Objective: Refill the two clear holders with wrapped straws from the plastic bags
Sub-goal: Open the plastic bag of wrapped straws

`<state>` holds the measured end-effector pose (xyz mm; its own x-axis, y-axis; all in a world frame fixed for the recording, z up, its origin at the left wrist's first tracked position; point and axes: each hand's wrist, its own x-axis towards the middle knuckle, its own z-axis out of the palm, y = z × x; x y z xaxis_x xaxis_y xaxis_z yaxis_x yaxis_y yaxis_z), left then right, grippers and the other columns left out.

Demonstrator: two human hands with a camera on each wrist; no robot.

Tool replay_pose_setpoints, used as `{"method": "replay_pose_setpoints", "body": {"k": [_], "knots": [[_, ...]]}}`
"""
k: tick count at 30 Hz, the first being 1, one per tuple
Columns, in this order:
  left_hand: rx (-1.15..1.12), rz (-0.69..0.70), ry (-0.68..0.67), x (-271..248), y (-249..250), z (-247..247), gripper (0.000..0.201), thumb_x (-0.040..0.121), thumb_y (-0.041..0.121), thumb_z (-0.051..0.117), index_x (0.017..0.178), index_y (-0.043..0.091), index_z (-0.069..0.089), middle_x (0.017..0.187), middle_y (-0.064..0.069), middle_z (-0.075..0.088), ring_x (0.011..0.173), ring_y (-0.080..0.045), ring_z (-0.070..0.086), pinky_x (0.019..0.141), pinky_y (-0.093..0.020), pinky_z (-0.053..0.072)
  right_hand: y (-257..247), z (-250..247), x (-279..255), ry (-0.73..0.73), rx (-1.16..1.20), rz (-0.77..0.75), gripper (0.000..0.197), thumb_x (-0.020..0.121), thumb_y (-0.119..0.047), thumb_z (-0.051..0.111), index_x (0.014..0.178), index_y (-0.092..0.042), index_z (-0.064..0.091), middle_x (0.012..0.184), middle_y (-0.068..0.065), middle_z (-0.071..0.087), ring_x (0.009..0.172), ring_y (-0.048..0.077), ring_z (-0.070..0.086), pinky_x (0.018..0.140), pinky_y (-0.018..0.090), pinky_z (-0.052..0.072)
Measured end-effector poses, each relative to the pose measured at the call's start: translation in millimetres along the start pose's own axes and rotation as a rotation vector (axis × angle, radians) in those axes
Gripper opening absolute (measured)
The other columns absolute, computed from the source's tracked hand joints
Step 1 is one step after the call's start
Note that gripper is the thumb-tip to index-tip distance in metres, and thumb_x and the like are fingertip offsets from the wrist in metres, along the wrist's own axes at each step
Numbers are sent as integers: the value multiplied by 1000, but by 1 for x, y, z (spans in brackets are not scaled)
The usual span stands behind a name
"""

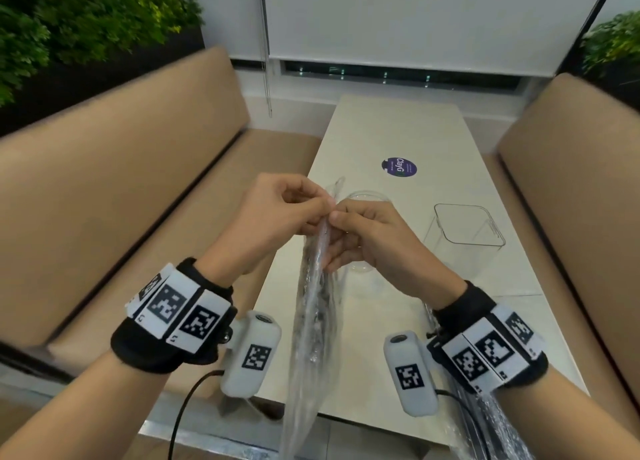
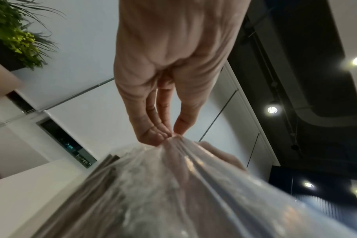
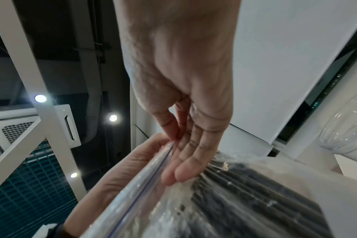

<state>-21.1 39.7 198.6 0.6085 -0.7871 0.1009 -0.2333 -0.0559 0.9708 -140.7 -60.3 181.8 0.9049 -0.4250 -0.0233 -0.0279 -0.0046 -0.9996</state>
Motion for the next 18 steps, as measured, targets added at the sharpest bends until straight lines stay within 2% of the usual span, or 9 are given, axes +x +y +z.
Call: {"method": "replay_pose_setpoints", "body": {"k": [3, 5, 7, 9, 11, 13, 15, 16, 18], "knots": [[121, 60, 49, -2, 3, 1, 7, 82, -1, 66, 80, 3, 71, 61, -4, 66, 50, -3, 59, 63, -22, 57, -6, 6, 1, 91, -105, 17, 34, 95, -6, 49, 63, -6, 58, 50, 7, 62, 38, 18, 58, 43, 22, 48], [443, 248, 112, -7, 3, 3, 7, 81, 3, 63, 78, 8, 68, 58, 3, 64, 52, -1, 56, 59, -9, 46, -10, 10, 1, 223, -345, -59, 36, 88, -9, 54, 52, -6, 56, 39, 4, 52, 32, 12, 44, 37, 17, 35], [669, 413, 164, -12, 0, 3, 4, 82, 4, 62, 79, 6, 61, 65, 2, 58, 58, -5, 52, 59, -16, 41, -12, 10, -1, 346, -617, -167, 37, 81, -14, 58, 47, -7, 46, 42, 13, 40, 41, 13, 34, 43, 22, 29], [749, 447, 211, -10, -3, -5, 7, 81, 2, 61, 80, 6, 56, 71, 1, 54, 64, -15, 50, 62, -27, 40, -14, 4, -4, 446, -756, -228, 38, 77, -18, 59, 48, -7, 37, 53, 17, 30, 52, 15, 27, 51, 29, 25], [708, 355, 205, -7, -3, -13, 12, 82, 4, 64, 83, 9, 53, 71, 5, 54, 61, -7, 51, 62, -23, 41, -14, -3, -4, 452, -712, -219, 35, 75, -20, 58, 52, 0, 41, 59, 27, 37, 55, 15, 30, 54, 29, 28], [536, 169, 62, -9, 2, -11, 24, 83, 17, 71, 95, 12, 51, 80, 6, 58, 62, -4, 60, 62, -22, 48, -15, -2, -4, 397, -630, -205, 33, 74, -20, 56, 58, 7, 48, 63, 32, 48, 54, 18, 37, 54, 30, 34], [308, -59, -106, -14, 6, 0, 42, 78, 25, 78, 108, 13, 50, 91, 0, 63, 70, -18, 70, 66, -33, 59, -14, 1, -1, 379, -601, -210, 31, 74, -21, 53, 59, 6, 53, 61, 29, 50, 52, 17, 40, 54, 31, 38], [221, -119, -143, -15, 6, 6, 43, 78, 21, 78, 110, 12, 50, 90, -4, 66, 71, -20, 71, 69, -36, 61, -12, 1, 0, 384, -590, -215, 31, 74, -23, 52, 58, 4, 54, 59, 27, 50, 51, 17, 41, 54, 32, 40], [122, -135, -107, -12, 1, 14, 39, 77, 7, 75, 107, 9, 50, 78, -7, 68, 63, -19, 67, 75, -46, 61, -6, 0, 2, 413, -561, -193, 27, 74, -26, 52, 58, -5, 55, 53, 18, 51, 49, 17, 45, 57, 32, 45]]}}
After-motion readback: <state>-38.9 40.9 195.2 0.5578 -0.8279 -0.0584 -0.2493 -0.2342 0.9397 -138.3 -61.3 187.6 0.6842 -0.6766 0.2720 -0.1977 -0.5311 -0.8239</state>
